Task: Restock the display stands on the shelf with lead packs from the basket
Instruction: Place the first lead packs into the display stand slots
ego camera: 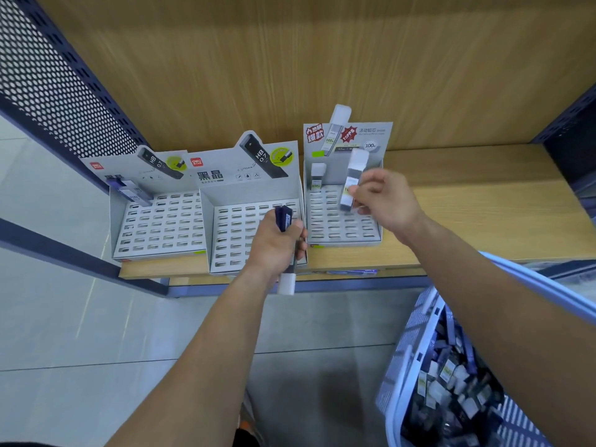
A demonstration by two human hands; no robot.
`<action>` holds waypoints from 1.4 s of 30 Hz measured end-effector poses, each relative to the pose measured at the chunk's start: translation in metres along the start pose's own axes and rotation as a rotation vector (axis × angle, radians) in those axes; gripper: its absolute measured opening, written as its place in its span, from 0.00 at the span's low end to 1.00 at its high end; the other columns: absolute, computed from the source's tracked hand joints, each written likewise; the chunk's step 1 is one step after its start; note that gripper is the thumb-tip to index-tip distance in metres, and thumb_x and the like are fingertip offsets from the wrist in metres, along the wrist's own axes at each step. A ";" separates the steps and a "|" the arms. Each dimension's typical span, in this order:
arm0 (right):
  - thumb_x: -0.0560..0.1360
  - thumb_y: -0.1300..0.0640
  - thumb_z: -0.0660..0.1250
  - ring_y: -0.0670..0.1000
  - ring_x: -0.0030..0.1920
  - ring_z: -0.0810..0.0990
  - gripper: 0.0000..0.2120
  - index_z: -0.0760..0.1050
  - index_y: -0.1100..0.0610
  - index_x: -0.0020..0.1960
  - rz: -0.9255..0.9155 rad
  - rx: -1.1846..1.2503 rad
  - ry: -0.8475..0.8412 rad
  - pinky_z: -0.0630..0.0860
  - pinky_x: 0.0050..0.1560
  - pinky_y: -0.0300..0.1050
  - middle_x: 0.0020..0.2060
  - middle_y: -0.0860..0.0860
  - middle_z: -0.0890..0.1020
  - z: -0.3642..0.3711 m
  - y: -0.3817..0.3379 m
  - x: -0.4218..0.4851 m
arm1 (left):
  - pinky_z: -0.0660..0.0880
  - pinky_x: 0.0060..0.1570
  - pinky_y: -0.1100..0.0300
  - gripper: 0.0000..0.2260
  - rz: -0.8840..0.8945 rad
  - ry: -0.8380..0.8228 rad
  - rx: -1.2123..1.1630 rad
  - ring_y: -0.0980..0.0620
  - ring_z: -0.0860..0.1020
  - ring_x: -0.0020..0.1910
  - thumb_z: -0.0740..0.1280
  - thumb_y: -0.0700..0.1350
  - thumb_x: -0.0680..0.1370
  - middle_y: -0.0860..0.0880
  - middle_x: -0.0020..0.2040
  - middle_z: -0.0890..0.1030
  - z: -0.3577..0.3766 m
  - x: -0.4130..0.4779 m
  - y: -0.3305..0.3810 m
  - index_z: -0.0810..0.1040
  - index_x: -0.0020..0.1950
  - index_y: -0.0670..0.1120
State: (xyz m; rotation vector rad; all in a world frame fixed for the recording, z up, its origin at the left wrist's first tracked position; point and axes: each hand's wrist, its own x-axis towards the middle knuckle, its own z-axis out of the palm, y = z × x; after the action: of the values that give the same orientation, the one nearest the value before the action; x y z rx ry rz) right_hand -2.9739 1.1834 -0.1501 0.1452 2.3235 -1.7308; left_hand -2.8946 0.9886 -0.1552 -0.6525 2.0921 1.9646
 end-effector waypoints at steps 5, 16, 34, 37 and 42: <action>0.76 0.55 0.72 0.41 0.39 0.81 0.03 0.78 0.52 0.46 -0.183 -0.341 0.182 0.74 0.42 0.37 0.37 0.44 0.83 0.013 -0.002 0.037 | 0.75 0.29 0.63 0.04 0.047 -0.062 0.063 0.53 0.74 0.30 0.62 0.40 0.84 0.46 0.44 0.81 0.014 0.006 -0.002 0.71 0.59 0.45; 0.77 0.59 0.70 0.47 0.43 0.84 0.06 0.83 0.58 0.52 -0.331 -0.374 0.221 0.80 0.51 0.47 0.42 0.48 0.86 0.029 0.027 0.059 | 0.79 0.41 0.56 0.10 0.067 -0.177 0.313 0.53 0.76 0.33 0.63 0.46 0.84 0.50 0.60 0.78 0.041 0.022 -0.022 0.70 0.65 0.47; 0.80 0.59 0.66 0.57 0.47 0.83 0.08 0.82 0.61 0.51 -0.260 -0.640 0.138 0.79 0.50 0.49 0.45 0.57 0.86 0.037 0.032 0.073 | 0.80 0.38 0.62 0.08 0.012 -0.240 0.238 0.56 0.76 0.31 0.63 0.44 0.84 0.56 0.61 0.78 0.034 0.023 -0.019 0.71 0.63 0.51; 0.79 0.58 0.66 0.58 0.46 0.83 0.08 0.83 0.61 0.50 -0.242 -0.648 0.133 0.79 0.48 0.49 0.45 0.57 0.86 0.038 0.031 0.075 | 0.80 0.39 0.61 0.08 0.008 -0.244 0.227 0.57 0.76 0.30 0.63 0.44 0.84 0.56 0.61 0.78 0.033 0.023 -0.018 0.71 0.63 0.51; 0.78 0.56 0.70 0.52 0.43 0.83 0.08 0.82 0.60 0.44 -0.231 -0.561 0.175 0.73 0.45 0.39 0.38 0.52 0.85 0.034 0.020 0.058 | 0.79 0.37 0.61 0.06 0.004 -0.222 0.165 0.54 0.75 0.32 0.64 0.43 0.84 0.47 0.59 0.79 0.034 0.018 -0.015 0.72 0.61 0.49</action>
State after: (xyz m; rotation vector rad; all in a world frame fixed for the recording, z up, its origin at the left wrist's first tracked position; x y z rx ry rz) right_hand -3.0212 1.1537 -0.1925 -0.0797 2.9536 -1.1141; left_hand -2.9088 1.0182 -0.1799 -0.3800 2.0902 1.7515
